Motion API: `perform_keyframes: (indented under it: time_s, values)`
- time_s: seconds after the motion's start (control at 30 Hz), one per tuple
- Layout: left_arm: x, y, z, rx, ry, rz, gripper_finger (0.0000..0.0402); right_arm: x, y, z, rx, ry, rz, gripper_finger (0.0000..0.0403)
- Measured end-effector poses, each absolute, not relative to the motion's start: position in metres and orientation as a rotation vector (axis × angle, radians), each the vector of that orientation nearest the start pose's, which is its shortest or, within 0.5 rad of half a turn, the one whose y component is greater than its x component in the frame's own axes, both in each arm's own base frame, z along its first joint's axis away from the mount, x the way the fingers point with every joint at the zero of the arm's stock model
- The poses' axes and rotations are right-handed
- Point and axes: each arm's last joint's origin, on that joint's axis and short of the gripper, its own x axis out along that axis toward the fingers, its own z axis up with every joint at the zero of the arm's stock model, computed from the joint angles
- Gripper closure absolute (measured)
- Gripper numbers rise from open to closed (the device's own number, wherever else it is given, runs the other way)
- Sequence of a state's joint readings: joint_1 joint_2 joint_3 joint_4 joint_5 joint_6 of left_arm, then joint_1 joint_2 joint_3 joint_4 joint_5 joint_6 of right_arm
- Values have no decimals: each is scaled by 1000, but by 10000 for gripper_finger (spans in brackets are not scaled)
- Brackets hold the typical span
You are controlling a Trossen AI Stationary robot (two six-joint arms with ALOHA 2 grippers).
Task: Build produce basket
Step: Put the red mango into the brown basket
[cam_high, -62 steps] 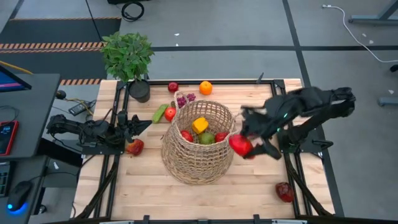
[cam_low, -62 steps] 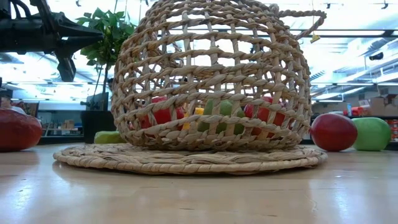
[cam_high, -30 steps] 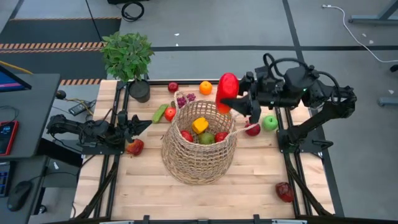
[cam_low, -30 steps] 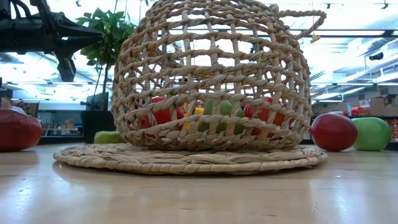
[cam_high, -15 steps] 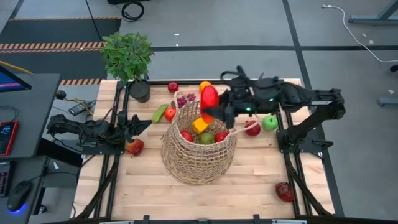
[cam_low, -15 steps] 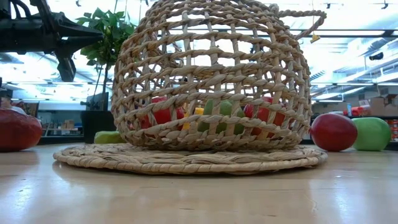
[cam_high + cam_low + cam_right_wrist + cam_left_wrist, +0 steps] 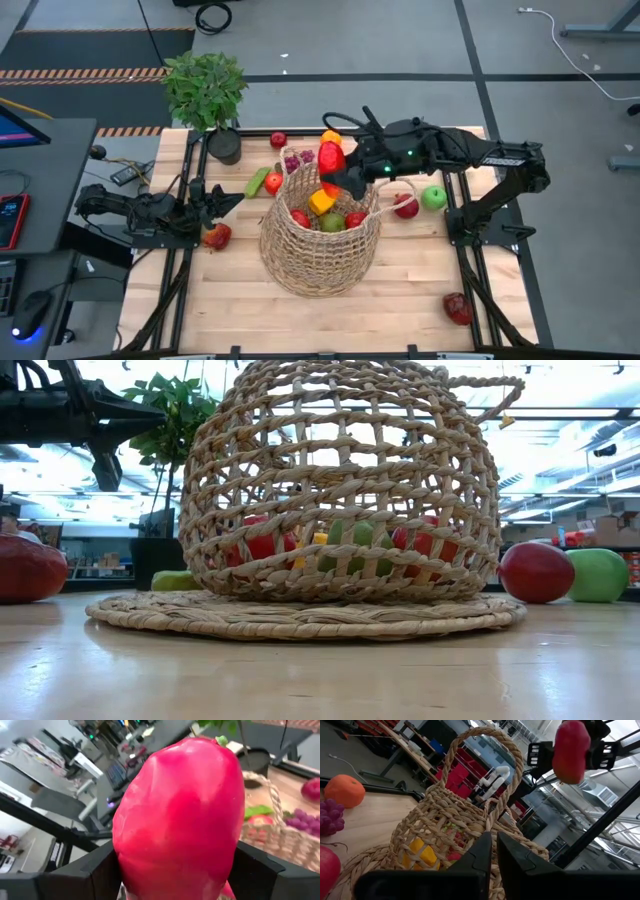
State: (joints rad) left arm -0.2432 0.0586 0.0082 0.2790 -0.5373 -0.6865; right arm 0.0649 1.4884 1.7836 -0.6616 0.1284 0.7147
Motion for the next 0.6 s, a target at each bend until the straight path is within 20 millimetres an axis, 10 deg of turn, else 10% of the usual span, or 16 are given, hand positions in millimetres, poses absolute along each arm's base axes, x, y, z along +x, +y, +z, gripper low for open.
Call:
perform_keyframes:
  time_s: [0.6]
  values:
    - [95,-8,188,-766,-306,209,365,304,9,458,656,364,-171,105]
